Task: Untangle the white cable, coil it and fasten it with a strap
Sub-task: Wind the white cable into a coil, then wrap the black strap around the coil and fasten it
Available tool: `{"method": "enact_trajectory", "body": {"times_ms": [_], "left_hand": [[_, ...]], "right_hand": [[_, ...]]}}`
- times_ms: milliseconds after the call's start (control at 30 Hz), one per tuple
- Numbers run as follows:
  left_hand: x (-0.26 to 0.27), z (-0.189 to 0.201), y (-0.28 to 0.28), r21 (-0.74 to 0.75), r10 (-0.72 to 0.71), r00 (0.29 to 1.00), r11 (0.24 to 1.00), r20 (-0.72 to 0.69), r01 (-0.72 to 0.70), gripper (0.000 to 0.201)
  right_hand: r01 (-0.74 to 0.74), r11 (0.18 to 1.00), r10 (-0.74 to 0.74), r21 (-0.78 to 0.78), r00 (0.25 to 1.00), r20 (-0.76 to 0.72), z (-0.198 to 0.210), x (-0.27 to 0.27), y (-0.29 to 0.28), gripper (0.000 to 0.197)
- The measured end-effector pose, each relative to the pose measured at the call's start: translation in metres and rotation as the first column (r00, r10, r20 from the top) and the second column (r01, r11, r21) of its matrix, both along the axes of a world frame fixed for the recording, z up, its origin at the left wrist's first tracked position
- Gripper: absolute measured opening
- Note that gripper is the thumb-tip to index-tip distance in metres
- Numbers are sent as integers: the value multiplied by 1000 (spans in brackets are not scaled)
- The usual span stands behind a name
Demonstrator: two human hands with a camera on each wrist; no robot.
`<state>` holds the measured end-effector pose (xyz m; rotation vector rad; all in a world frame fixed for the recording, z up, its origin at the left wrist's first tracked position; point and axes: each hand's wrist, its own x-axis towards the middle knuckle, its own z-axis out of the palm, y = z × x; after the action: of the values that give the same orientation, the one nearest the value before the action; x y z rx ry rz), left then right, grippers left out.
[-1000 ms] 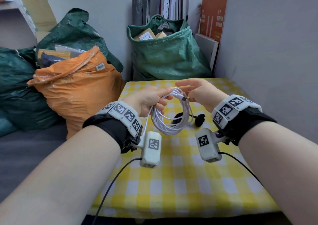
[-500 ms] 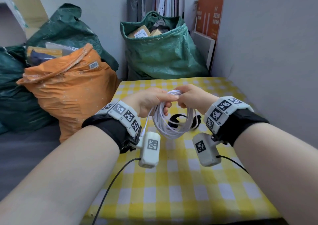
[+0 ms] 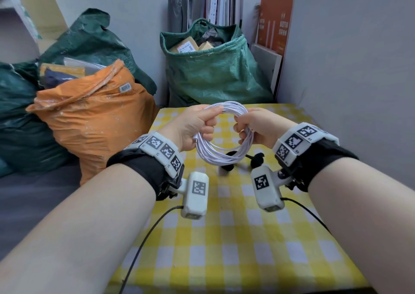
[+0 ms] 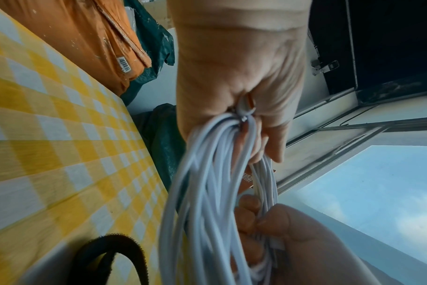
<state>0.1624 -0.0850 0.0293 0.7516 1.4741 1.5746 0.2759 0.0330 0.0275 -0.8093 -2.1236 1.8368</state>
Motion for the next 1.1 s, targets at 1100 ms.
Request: {"method": "enact_trajectory", "body": {"times_ms": [1100], "left_hand": [[-8,-7,-2,-351,-36,971,935,-237,-51,27]], "right_hand": [[-539,627,-126,562,642,756,-46,2,17,42]]}}
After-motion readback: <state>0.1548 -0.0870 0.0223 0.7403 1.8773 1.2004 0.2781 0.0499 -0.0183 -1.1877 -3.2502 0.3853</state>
